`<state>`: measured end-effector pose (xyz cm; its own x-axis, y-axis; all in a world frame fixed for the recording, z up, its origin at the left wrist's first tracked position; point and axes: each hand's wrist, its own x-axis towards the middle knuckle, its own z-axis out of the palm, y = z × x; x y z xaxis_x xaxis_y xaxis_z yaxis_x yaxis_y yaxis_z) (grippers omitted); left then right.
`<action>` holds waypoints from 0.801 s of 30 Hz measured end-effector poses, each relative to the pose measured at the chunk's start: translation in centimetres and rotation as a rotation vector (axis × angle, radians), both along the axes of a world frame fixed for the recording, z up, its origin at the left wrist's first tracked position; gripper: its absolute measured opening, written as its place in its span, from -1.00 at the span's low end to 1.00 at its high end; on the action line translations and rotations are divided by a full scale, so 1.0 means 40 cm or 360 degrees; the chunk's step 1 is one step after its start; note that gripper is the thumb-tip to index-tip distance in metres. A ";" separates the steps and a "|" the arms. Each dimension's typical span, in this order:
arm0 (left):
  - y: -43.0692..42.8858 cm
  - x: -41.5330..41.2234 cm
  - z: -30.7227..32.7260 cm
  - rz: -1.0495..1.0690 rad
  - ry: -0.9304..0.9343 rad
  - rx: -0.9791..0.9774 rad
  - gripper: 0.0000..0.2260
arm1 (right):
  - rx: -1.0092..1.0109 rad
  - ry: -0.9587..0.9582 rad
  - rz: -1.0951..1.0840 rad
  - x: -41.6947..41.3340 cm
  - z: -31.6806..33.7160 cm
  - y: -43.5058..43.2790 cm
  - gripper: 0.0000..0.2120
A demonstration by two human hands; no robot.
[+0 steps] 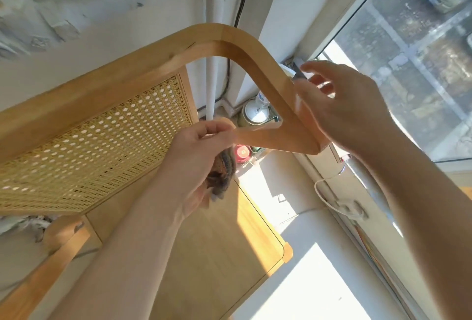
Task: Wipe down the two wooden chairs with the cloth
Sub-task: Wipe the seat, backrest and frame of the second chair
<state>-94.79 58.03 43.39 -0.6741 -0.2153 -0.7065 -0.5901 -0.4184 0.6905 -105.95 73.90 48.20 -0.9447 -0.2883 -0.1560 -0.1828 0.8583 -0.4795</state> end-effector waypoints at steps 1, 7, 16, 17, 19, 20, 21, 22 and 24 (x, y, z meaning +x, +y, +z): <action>0.009 -0.003 0.006 0.0003 0.0060 0.0066 -0.96 | 0.0025 -0.0169 0.0074 -0.024 -0.024 -0.016 -0.68; 0.041 -0.091 -0.009 0.0684 0.0311 0.0780 -0.80 | -0.0060 -0.0244 0.0048 -0.040 -0.098 -0.047 -0.55; 0.171 -0.098 -0.154 0.0992 0.0130 0.1349 -0.78 | -0.0040 -0.0135 0.0035 -0.031 -0.095 -0.049 -0.56; 0.200 -0.093 -0.172 0.0875 0.0017 0.1275 -0.76 | -0.0034 -0.0128 0.0035 -0.031 -0.098 -0.048 -0.57; 0.224 -0.093 -0.205 0.0710 -0.0115 0.1023 -0.77 | -0.0023 -0.0110 0.0047 -0.033 -0.102 -0.047 -0.58; 0.225 -0.098 -0.232 0.0598 -0.0140 0.0797 -0.77 | -0.0017 -0.0107 0.0052 -0.035 -0.103 -0.046 -0.57; 0.220 -0.101 -0.245 0.0442 -0.0119 0.0549 -0.77 | -0.0012 -0.0107 0.0057 -0.036 -0.104 -0.046 -0.57; 0.216 -0.104 -0.263 0.0282 -0.0090 0.0320 -0.78 | -0.0008 -0.0111 0.0067 -0.037 -0.106 -0.045 -0.57; 0.207 -0.109 -0.280 -0.0045 -0.0079 -0.0058 -0.80 | 0.0002 -0.0113 0.0090 -0.041 -0.108 -0.044 -0.56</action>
